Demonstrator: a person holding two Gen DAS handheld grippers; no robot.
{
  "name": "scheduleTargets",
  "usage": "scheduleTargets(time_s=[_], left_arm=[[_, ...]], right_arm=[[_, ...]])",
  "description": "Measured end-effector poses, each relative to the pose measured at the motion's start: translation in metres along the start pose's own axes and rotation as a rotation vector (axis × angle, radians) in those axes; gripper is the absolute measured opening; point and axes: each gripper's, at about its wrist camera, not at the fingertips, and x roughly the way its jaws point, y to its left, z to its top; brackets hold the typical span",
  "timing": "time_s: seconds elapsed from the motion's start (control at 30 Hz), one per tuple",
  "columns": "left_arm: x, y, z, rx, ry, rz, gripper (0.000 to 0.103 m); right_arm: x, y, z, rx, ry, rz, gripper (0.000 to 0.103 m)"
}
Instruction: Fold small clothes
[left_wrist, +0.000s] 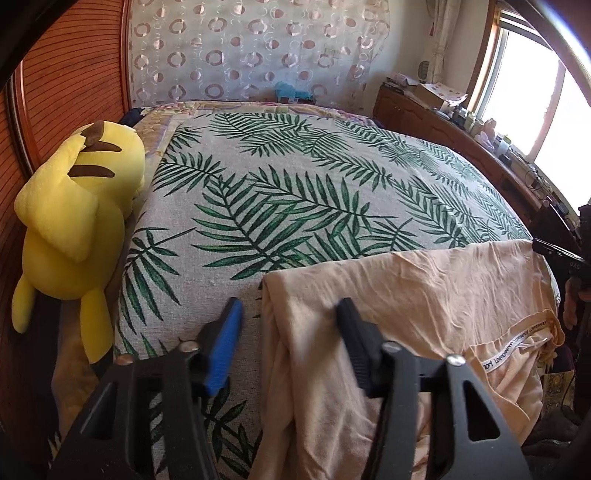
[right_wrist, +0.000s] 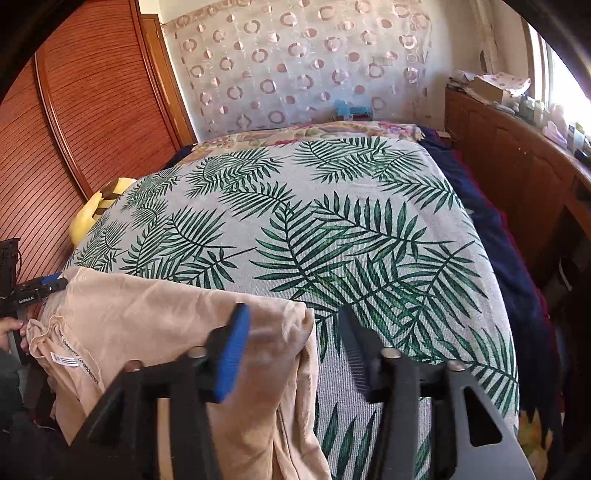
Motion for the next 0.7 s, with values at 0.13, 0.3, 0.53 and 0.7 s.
scheduleTargets(time_s=[0.13, 0.3, 0.53, 0.7], left_arm=[[0.001, -0.006, 0.000, 0.020, 0.005, -0.009, 0.039], [0.001, -0.007, -0.002, 0.019, 0.004, -0.016, 0.028], [-0.027, -0.014, -0.005, -0.001, -0.075, -0.060, 0.007], [-0.087, -0.021, -0.008, -0.033, -0.254, -0.047, 0.007]], right_arm=[[0.008, 0.003, -0.001, -0.011, 0.029, 0.016, 0.061], [0.020, 0.008, -0.003, -0.043, 0.055, 0.020, 0.060], [0.004, 0.023, -0.012, -0.124, -0.018, 0.100, 0.008], [-0.047, 0.026, -0.012, -0.136, -0.150, 0.112, 0.008]])
